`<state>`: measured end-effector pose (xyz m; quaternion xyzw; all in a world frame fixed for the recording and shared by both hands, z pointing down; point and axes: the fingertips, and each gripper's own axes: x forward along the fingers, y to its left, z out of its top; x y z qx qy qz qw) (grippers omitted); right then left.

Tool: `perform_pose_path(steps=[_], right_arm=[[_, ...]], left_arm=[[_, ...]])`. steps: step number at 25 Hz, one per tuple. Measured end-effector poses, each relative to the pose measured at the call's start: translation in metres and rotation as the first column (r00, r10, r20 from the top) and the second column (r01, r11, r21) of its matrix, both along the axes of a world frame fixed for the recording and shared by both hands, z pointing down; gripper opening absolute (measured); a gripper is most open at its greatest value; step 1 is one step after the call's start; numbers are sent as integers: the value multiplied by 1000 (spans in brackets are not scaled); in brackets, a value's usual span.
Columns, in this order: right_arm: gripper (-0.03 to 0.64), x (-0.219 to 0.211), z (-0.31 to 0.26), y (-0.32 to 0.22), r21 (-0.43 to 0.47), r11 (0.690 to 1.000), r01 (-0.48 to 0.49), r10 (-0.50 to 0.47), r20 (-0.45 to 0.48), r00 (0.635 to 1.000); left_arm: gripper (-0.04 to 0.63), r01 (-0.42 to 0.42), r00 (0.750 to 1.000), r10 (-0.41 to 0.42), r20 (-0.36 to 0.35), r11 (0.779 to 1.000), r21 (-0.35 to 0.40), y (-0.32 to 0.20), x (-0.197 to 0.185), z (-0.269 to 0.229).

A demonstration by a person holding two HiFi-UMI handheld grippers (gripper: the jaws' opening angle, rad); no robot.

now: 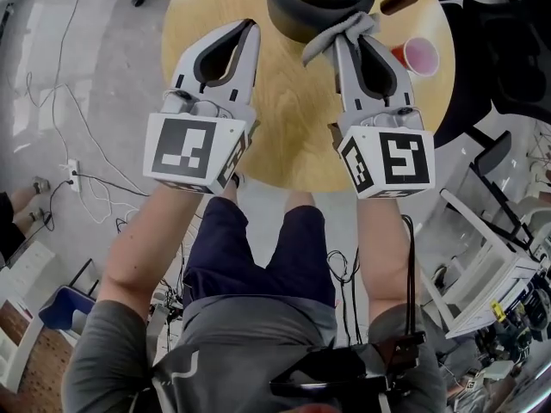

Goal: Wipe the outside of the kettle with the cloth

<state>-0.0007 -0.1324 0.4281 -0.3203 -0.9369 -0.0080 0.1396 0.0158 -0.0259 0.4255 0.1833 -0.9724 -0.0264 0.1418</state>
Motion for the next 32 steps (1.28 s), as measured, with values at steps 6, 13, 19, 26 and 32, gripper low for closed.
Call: perform_pose_path(steps=[6, 13, 19, 26, 32], right_arm=[[55, -2, 61, -4, 39, 999, -26, 30, -120, 992], [55, -6, 98, -8, 147, 989, -23, 53, -205, 977], [56, -4, 110, -9, 168, 986, -20, 60, -240, 969], [57, -3, 106, -6, 187, 981, -42, 84, -220, 972], [55, 11, 49, -13, 128, 983, -129, 151, -187, 971]], left_arm=[[8, -16, 999, 16, -36, 1000, 2, 0, 3, 29], [8, -18, 999, 18, -50, 1000, -8, 1, 4, 45], [8, -31, 998, 31, -47, 1000, 7, 4, 9, 46], [8, -48, 998, 48, -45, 999, 0, 15, 13, 45], [8, -77, 997, 77, 1, 997, -6, 18, 13, 3]])
